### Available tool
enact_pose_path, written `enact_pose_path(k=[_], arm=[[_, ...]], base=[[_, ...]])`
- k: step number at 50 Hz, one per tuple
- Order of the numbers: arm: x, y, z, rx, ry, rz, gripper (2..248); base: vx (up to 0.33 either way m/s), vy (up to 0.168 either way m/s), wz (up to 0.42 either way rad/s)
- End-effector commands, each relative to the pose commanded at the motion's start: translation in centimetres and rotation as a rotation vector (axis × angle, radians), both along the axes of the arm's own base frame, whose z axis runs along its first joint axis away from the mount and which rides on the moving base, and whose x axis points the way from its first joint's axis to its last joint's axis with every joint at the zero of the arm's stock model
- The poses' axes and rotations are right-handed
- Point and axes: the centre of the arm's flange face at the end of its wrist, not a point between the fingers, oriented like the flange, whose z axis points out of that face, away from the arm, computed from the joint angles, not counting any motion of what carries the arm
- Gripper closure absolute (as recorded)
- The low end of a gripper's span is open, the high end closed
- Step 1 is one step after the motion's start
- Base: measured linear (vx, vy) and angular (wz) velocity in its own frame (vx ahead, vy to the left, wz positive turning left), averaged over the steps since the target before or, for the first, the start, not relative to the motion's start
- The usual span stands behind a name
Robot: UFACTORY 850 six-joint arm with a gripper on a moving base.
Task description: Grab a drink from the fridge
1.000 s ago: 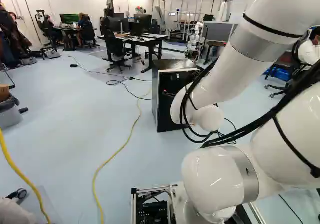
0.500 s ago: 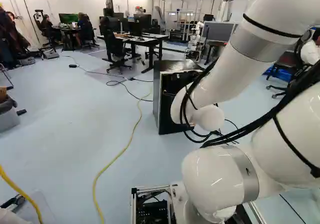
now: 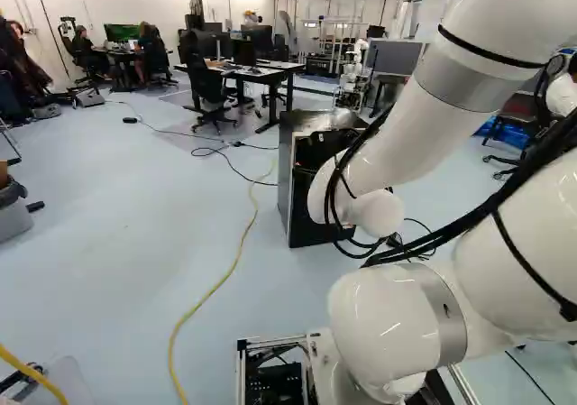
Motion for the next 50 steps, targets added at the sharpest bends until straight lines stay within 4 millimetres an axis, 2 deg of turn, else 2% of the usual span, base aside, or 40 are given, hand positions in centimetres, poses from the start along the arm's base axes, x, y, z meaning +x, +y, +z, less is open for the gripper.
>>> enact_pose_path(k=[29,50], arm=[[0.00,0.00,0.00,0.000,0.000,0.000,3],[0.00,0.00,0.00,0.000,0.000,0.000,3]], base=[[0.081,0.036,-0.005],[0.075,0.003,-0.003]])
